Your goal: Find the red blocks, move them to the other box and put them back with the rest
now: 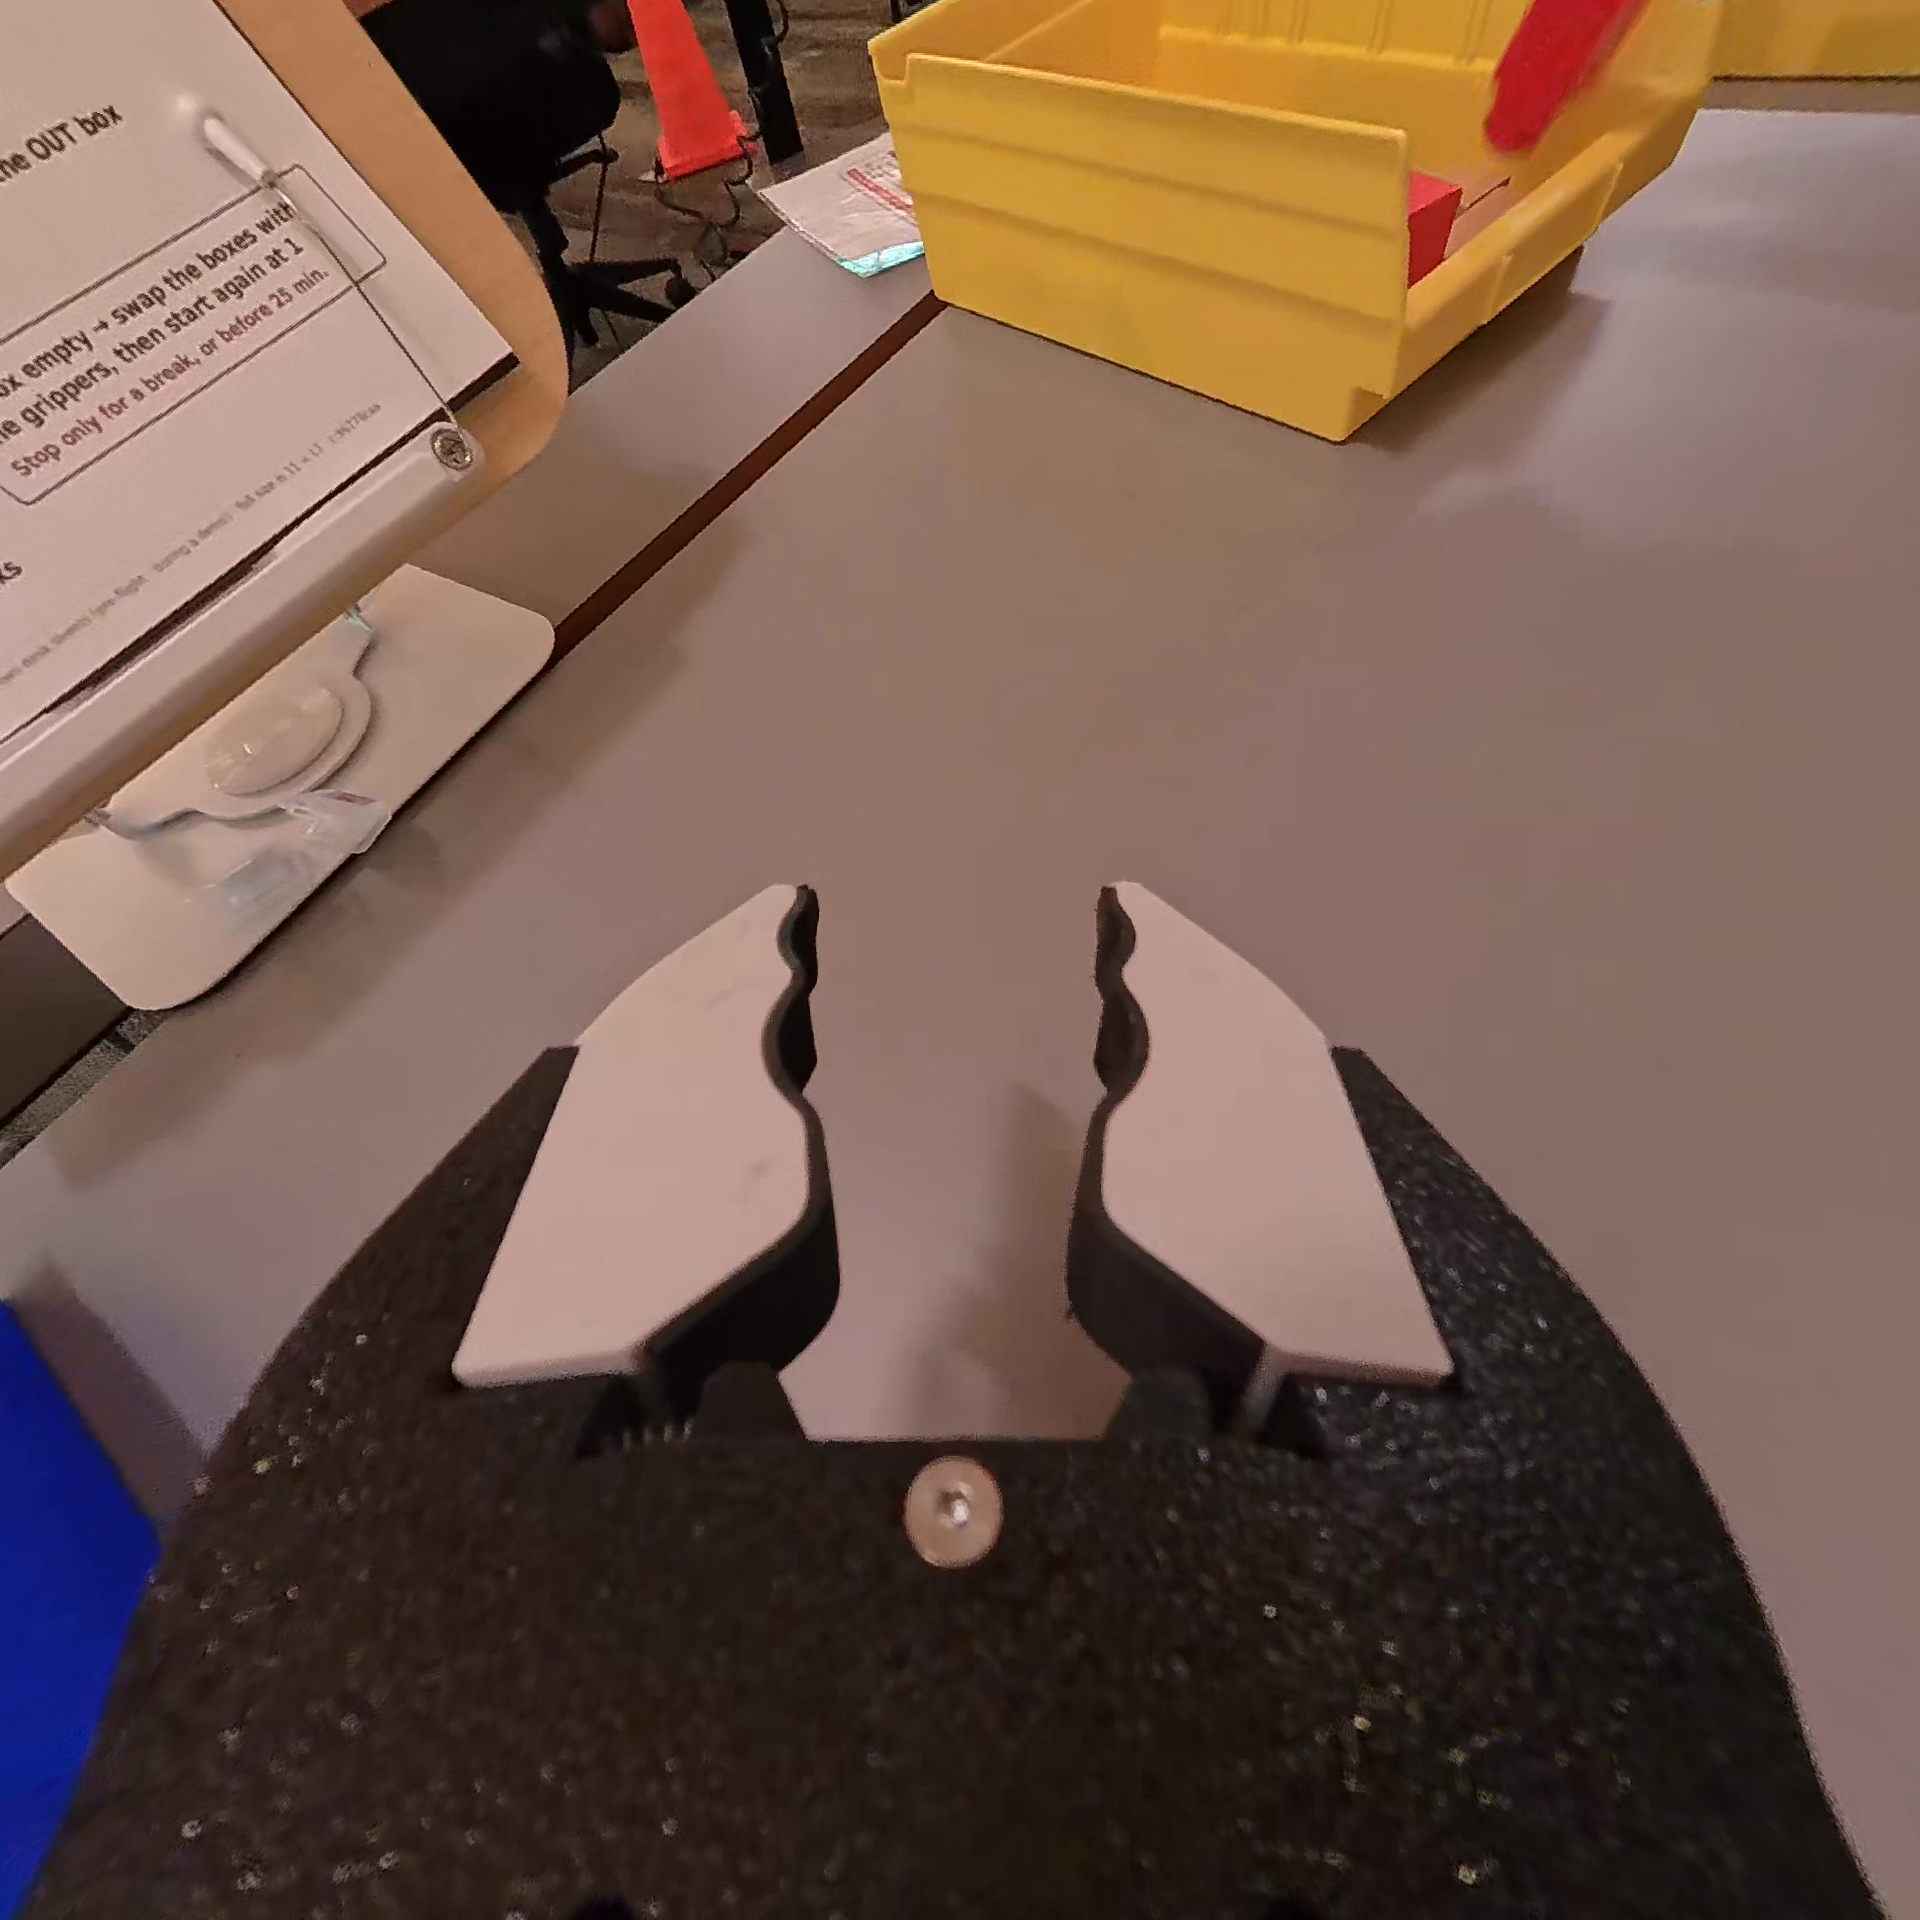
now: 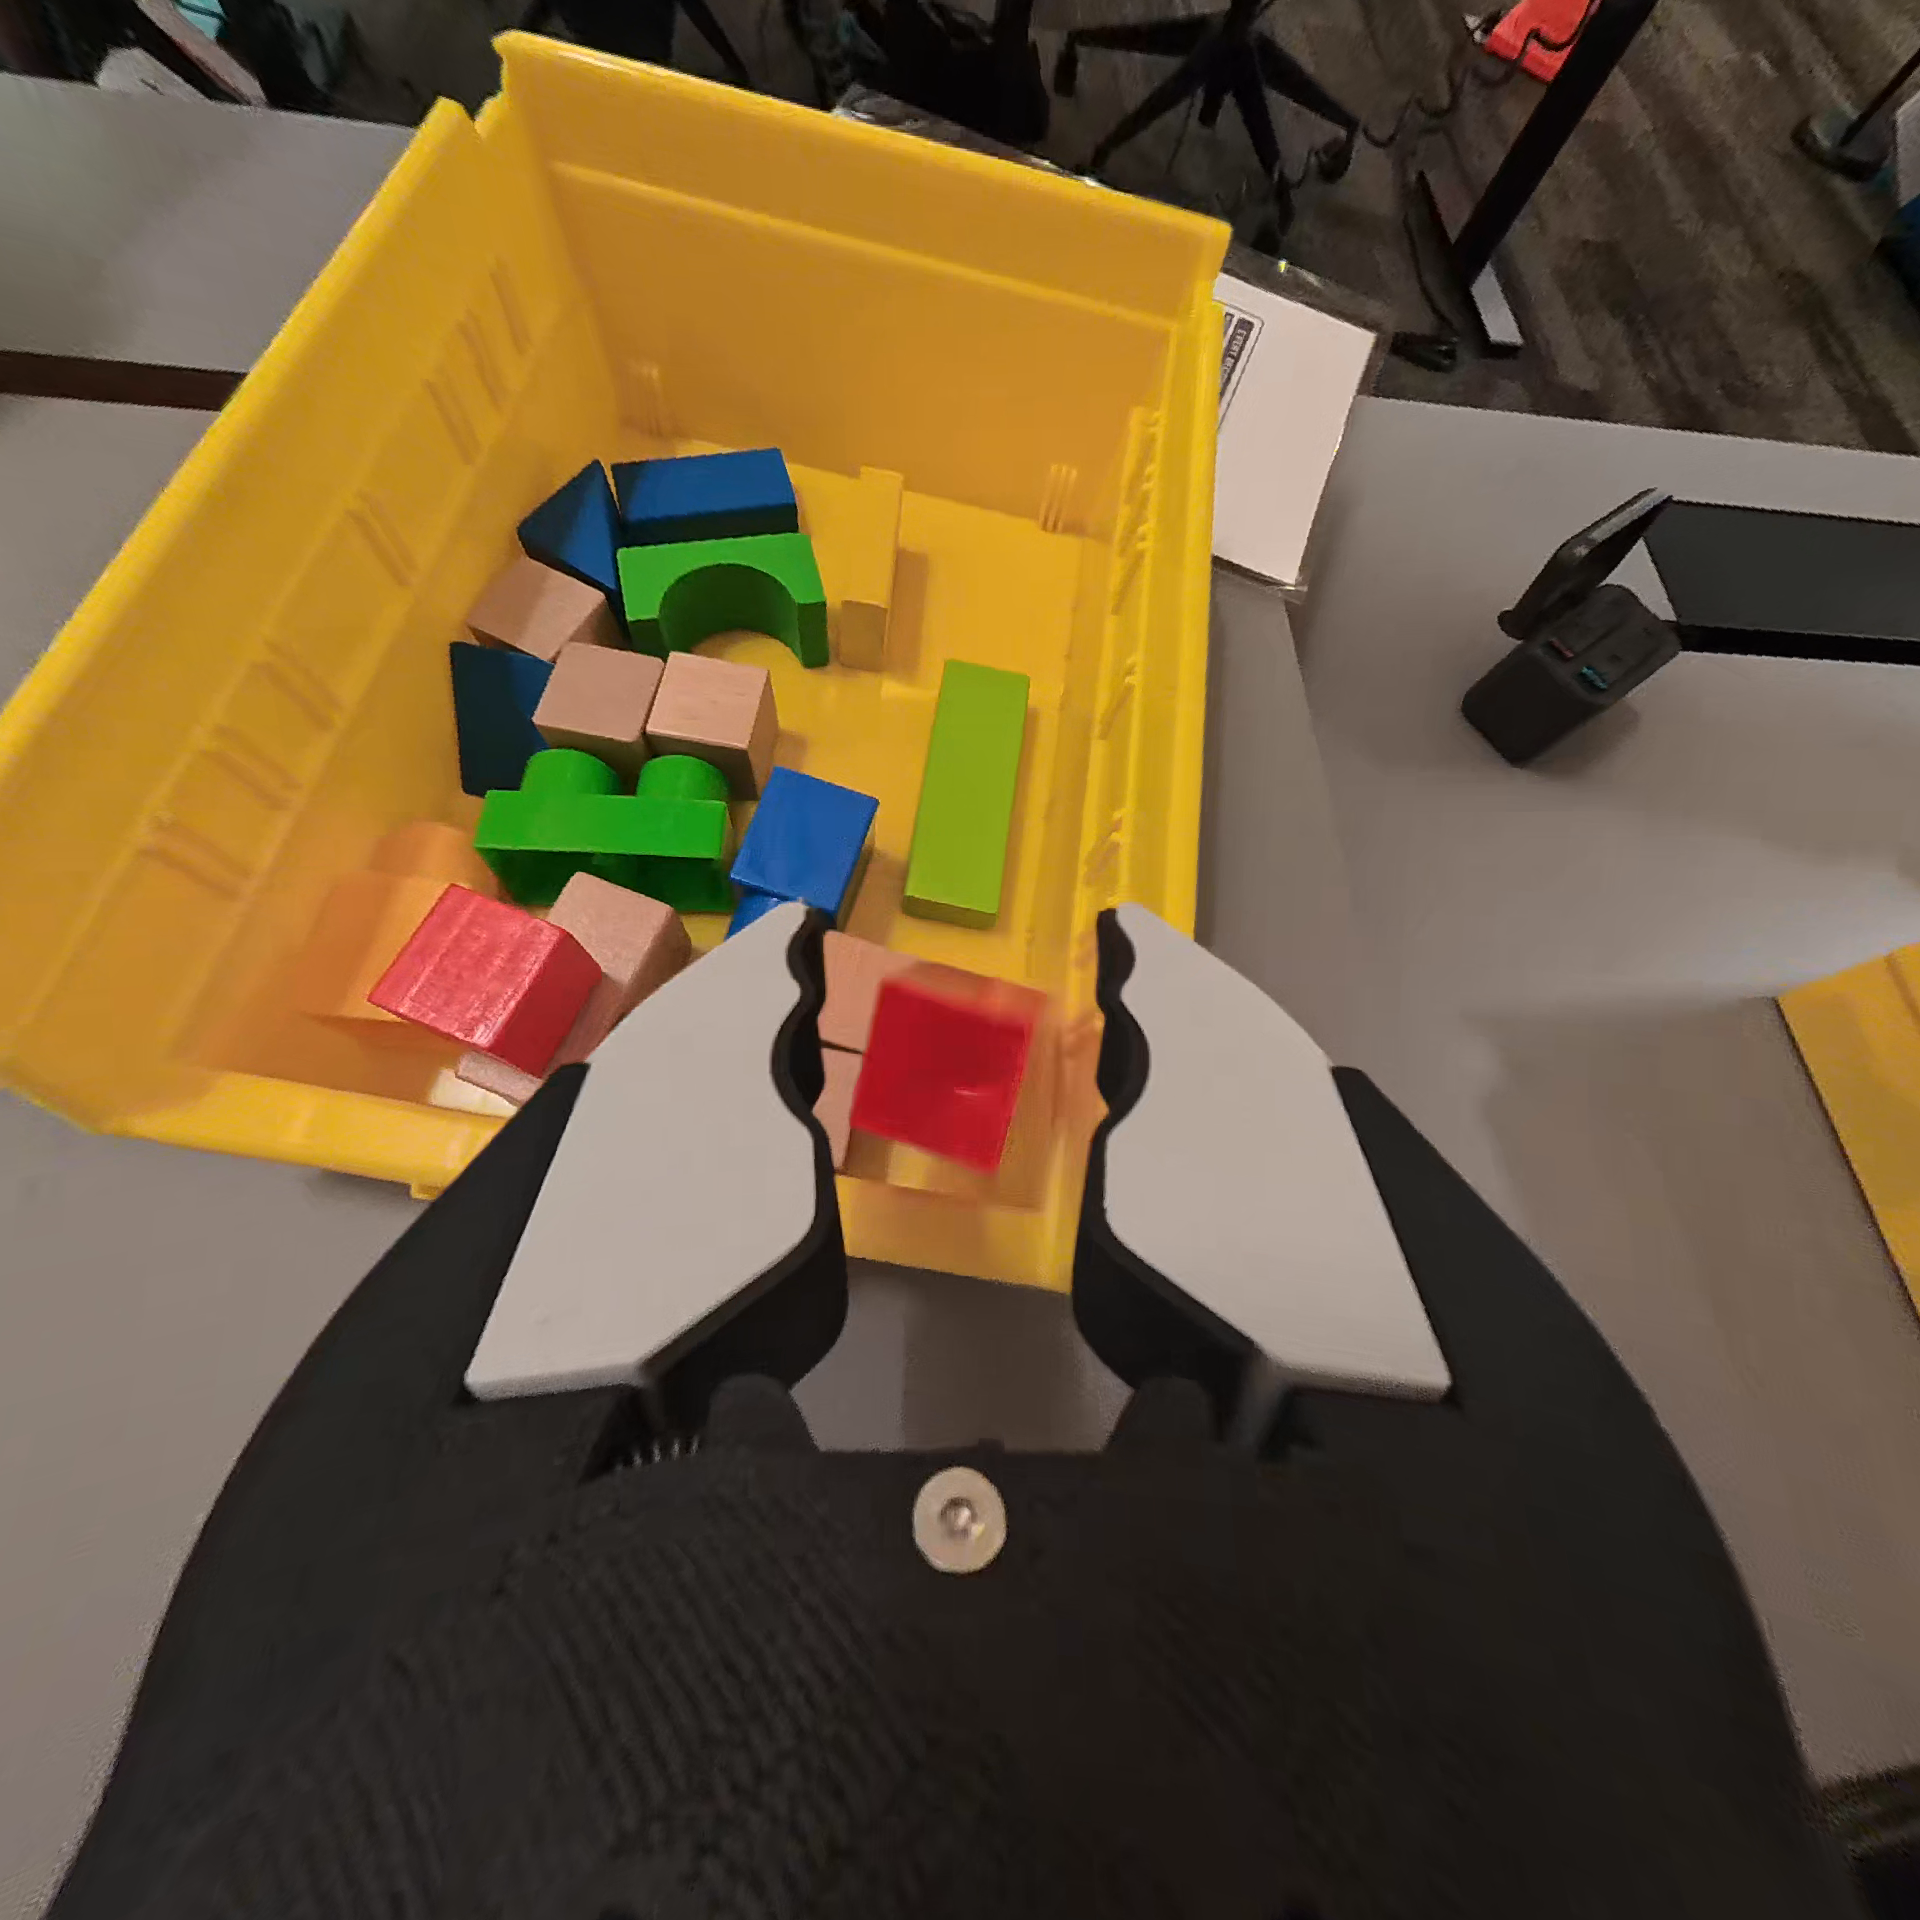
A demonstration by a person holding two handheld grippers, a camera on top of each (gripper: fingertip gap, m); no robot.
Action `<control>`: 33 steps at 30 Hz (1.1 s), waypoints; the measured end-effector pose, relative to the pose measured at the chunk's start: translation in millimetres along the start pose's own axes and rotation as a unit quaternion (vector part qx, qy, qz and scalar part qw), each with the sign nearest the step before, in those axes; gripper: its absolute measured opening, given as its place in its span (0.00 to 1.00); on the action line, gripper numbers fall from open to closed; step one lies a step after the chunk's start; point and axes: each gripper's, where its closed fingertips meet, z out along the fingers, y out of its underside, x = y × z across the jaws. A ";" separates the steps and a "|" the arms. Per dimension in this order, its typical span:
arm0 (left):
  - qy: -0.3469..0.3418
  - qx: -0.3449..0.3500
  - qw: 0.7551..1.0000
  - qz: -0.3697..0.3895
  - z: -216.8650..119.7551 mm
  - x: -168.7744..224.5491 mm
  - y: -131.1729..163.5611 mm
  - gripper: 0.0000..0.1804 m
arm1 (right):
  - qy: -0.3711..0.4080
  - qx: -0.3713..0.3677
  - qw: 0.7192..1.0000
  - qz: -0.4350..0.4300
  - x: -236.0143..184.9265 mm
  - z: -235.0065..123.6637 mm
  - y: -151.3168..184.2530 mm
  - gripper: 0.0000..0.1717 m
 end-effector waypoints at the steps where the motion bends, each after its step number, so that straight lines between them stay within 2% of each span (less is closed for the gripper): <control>1: 0.000 0.001 1.000 -0.004 -1.2 -1.5 0.5 0.28 | 0.003 0.001 1.000 -0.003 -0.1 -0.4 -0.1 0.32; 7: -0.017 0.004 1.000 -0.025 -12.4 -16.9 4.6 0.29 | -0.011 0.029 0.999 -0.011 -14.6 -15.9 -10.0 0.35; 13: -0.051 0.021 0.996 -0.070 -41.8 -47.1 1.7 0.29 | -0.082 0.108 0.990 -0.046 -75.1 -49.3 -30.7 0.40; 16: -0.088 0.032 0.989 -0.110 -70.6 -79.0 -1.2 0.29 | -0.112 0.135 0.981 -0.078 -110.5 -64.5 -31.3 0.44; 20: -0.181 0.025 0.971 -0.156 -123.2 -142.5 5.7 0.29 | -0.142 0.173 0.969 -0.103 -149.6 -81.4 -27.4 0.47; 24: -0.242 -0.046 0.949 -0.196 -163.9 -200.3 38.3 0.30 | -0.177 0.188 0.961 -0.103 -178.6 -90.9 -21.7 0.48; 26: -0.250 -0.076 0.937 -0.232 -174.6 -222.8 55.9 0.32 | -0.181 0.193 0.959 -0.103 -185.6 -92.4 -20.3 0.48; 29: -0.250 -0.147 0.915 -0.281 -180.7 -247.0 91.4 0.33 | -0.187 0.191 0.958 -0.102 -194.1 -93.1 -16.3 0.49; 33: -0.230 -0.266 0.888 -0.298 -174.7 -257.5 145.6 0.34 | -0.191 0.186 0.957 -0.113 -201.7 -93.5 -9.2 0.49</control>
